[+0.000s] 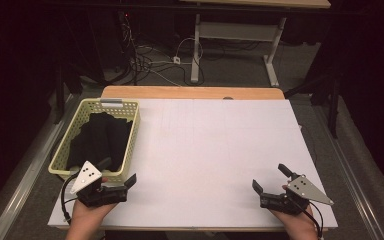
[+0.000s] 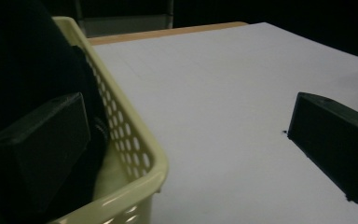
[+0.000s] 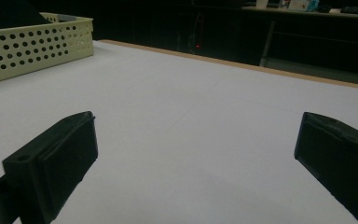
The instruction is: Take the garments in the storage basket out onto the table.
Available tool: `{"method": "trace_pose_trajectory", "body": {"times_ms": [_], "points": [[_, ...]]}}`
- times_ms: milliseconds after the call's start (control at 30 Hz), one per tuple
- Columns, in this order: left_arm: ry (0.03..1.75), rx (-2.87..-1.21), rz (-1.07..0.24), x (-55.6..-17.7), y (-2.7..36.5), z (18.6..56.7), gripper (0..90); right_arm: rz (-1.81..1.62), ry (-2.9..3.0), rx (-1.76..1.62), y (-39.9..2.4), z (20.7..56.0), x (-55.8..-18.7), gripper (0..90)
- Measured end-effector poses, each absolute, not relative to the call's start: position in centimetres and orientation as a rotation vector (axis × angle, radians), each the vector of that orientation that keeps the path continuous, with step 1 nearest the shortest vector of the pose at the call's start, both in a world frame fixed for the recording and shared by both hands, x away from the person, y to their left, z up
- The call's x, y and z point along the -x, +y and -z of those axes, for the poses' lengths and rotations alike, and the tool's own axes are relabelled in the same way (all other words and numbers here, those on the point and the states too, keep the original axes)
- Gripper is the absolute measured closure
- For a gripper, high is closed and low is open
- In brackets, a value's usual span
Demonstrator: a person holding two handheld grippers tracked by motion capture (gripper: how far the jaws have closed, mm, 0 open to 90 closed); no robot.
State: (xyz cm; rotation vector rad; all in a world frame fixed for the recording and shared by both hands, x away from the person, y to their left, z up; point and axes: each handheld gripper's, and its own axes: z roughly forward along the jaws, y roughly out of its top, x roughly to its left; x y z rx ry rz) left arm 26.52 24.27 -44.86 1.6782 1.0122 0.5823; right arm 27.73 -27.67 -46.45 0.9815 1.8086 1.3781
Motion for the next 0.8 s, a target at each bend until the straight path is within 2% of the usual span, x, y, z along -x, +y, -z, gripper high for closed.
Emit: {"method": "trace_pose_trajectory", "body": {"times_ms": [800], "points": [[1.178, -1.655, -0.641, -26.6, 30.5, 44.6, 0.0, -1.363, 1.817, -0.98, -27.5, 46.5, -27.7, 0.2]]}}
